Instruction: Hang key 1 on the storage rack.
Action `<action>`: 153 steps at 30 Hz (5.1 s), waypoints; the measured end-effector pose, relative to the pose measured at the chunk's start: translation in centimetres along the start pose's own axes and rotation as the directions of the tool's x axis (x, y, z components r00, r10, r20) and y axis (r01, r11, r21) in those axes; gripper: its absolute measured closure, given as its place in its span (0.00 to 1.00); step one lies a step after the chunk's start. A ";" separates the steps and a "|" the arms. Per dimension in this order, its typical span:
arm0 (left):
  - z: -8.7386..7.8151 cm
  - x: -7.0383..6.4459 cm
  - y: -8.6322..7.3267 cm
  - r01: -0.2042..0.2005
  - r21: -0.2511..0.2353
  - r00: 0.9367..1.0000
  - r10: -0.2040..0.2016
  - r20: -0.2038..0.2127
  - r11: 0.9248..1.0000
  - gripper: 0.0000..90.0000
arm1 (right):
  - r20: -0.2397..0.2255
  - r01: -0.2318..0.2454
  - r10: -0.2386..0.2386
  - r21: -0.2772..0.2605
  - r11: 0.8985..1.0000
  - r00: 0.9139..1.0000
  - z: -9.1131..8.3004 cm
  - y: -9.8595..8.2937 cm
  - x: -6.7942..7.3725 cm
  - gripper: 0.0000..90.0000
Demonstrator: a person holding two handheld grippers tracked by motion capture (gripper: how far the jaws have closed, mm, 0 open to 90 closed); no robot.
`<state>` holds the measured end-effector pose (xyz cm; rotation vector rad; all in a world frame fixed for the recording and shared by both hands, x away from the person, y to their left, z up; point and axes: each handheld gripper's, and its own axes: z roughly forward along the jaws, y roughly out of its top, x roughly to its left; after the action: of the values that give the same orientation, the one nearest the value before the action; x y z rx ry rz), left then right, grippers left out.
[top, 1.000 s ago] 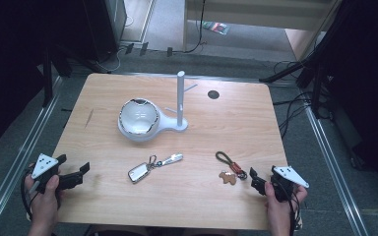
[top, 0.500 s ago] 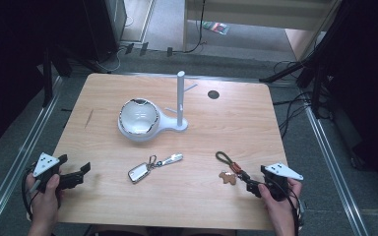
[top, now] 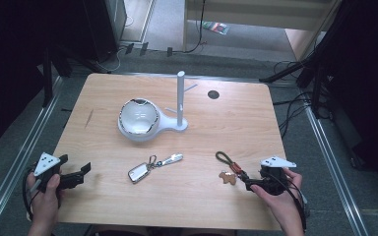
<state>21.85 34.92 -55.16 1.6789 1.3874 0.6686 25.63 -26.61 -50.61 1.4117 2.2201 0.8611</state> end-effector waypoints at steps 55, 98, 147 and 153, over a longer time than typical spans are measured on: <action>-0.1 0.3 0.0 0.025 -0.009 1.000 -0.025 0.012 1.000 0.09 | -0.054 0.234 -0.245 0.548 0.803 0.968 3.8 8.3 1.6 0.25; -0.1 0.3 0.0 0.021 -0.003 1.000 -0.021 0.013 1.000 0.09 | -0.129 0.299 -0.284 0.633 0.714 0.950 8.0 9.3 3.4 0.68; -0.1 0.2 0.0 0.016 -0.002 1.000 -0.016 0.011 1.000 0.09 | -0.135 0.051 -0.031 0.143 0.988 0.990 1.9 9.6 3.2 0.78; -0.1 0.2 0.0 0.020 -0.002 1.000 -0.020 0.013 1.000 0.09 | -0.150 0.012 -0.006 0.034 0.999 0.989 1.0 10.7 3.3 0.78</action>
<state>21.82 35.18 -55.16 1.6622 1.3923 0.6469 32.01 -20.04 -44.17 1.3931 2.3612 0.9588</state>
